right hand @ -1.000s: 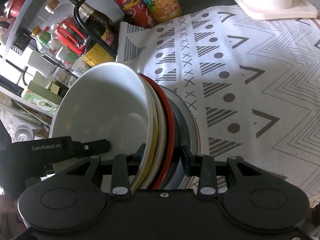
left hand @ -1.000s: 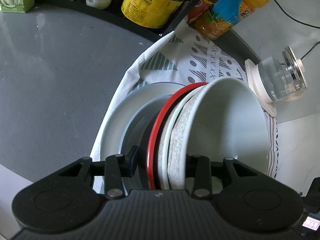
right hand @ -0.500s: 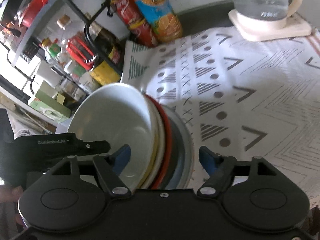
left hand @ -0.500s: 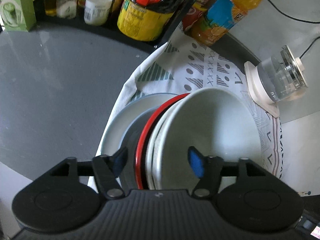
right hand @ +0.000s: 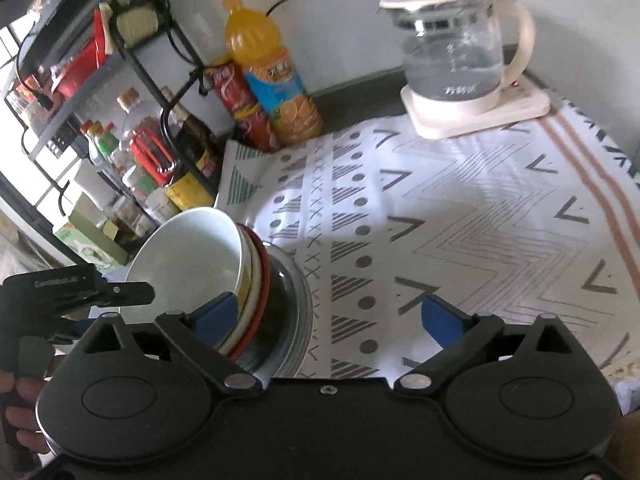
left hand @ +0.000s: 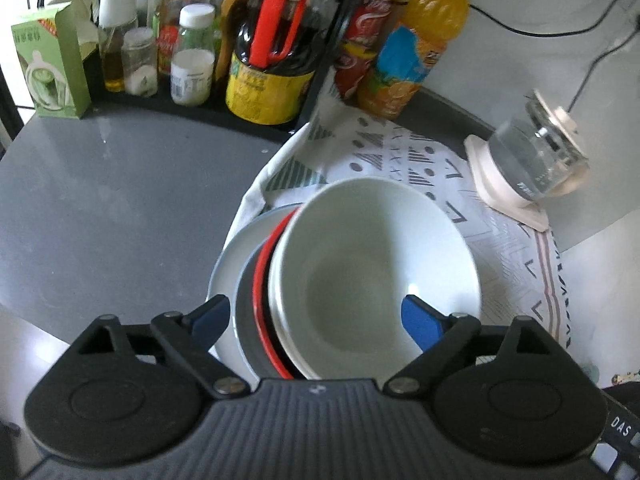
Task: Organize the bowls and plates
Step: 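Raise both grippers away from the stacked bowls and plates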
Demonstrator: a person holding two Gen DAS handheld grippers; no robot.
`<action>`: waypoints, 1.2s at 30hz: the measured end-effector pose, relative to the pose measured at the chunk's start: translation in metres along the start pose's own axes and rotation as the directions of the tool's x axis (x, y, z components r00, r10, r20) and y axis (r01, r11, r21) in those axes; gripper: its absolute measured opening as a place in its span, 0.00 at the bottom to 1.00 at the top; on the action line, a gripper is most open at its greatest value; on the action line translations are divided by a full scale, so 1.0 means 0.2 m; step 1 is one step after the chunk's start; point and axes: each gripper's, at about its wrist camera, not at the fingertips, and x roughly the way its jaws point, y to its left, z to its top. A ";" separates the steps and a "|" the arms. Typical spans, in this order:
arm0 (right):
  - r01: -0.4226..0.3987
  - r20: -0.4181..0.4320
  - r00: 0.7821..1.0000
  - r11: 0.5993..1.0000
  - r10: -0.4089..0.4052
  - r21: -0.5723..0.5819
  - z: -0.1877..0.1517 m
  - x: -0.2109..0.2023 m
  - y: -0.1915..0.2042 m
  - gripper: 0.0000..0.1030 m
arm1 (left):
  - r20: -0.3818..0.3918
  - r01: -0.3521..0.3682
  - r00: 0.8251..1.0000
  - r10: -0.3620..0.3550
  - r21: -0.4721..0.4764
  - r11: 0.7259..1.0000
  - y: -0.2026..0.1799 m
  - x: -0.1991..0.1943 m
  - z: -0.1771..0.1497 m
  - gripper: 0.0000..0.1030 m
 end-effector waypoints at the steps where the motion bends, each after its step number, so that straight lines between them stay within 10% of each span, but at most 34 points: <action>1: 0.005 0.006 1.000 1.000 -0.005 0.002 0.00 -0.01 0.00 1.00 | 0.003 0.005 1.000 -0.005 0.006 1.000 -0.01 -0.01 -0.01 0.89; 36: 0.244 0.305 0.912 0.961 -0.273 0.130 -0.43 -0.52 0.40 1.00 | 0.110 0.134 0.976 -0.189 0.382 0.914 0.15 -0.45 -0.30 0.99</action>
